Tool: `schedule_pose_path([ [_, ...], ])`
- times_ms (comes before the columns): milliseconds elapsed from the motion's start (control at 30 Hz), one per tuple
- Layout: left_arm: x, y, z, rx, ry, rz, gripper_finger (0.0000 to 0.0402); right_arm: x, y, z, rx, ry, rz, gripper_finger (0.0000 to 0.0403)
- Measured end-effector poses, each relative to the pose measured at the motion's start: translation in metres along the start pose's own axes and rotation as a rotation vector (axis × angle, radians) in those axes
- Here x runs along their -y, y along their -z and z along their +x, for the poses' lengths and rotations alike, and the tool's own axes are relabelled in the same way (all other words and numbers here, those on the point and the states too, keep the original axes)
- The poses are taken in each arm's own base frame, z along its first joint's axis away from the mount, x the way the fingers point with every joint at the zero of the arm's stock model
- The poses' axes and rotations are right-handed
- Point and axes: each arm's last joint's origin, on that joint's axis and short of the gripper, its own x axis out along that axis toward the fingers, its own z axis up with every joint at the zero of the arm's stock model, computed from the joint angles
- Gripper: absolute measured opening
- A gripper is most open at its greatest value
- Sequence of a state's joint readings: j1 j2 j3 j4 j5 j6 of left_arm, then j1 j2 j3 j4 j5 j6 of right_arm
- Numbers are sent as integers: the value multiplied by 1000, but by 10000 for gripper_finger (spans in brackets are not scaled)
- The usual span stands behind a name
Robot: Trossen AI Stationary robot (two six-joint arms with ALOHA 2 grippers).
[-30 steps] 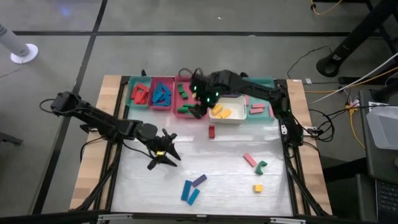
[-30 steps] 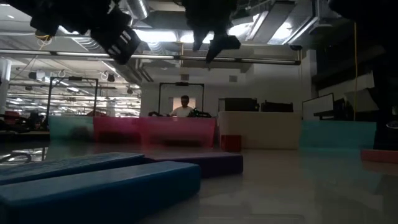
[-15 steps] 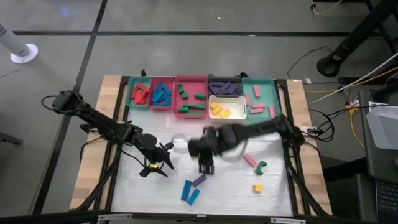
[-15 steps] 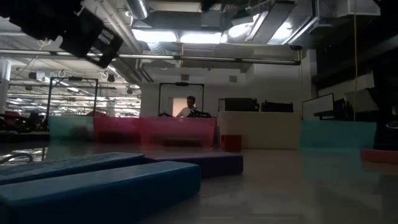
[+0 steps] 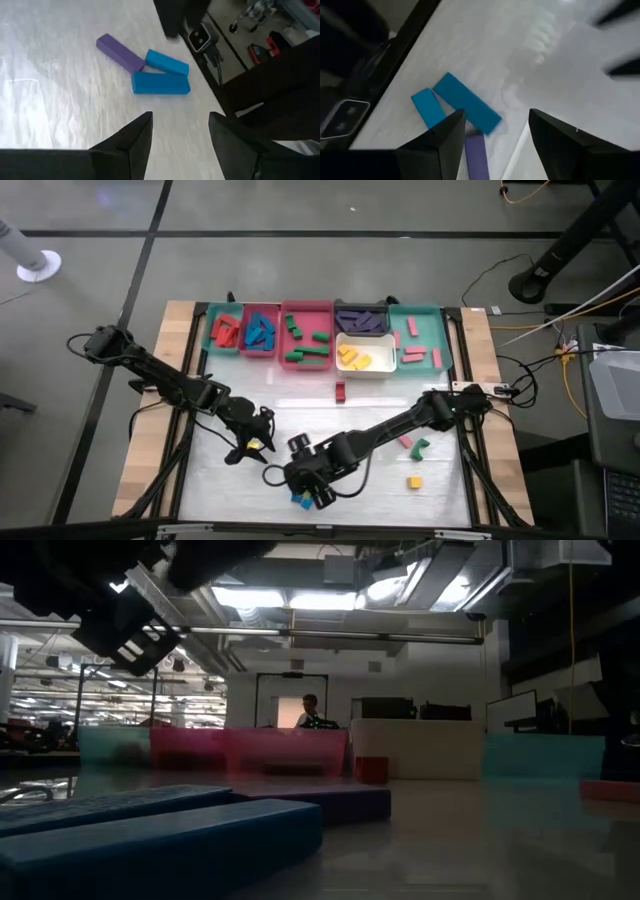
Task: Sort blocks
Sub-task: Put the blue block into the left pink bin
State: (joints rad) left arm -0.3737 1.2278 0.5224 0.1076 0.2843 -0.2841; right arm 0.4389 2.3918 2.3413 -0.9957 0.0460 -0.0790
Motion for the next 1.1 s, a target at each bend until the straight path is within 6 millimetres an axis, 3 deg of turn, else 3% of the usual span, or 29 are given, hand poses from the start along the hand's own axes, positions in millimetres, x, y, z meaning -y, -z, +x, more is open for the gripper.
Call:
schedule_pose_path([
  [167,0,1,0,-10,-3,-49,182,-4,3,40,14,-78,-159,218],
  [333,-1,2,0,-18,-14,-76,182,-5,8,62,7,-91,-247,218],
  [733,-1,2,0,-12,-23,-118,182,-4,19,85,-48,-131,-339,218],
  [1100,-1,1,0,3,-29,-201,182,4,27,98,-93,-145,-275,202],
])
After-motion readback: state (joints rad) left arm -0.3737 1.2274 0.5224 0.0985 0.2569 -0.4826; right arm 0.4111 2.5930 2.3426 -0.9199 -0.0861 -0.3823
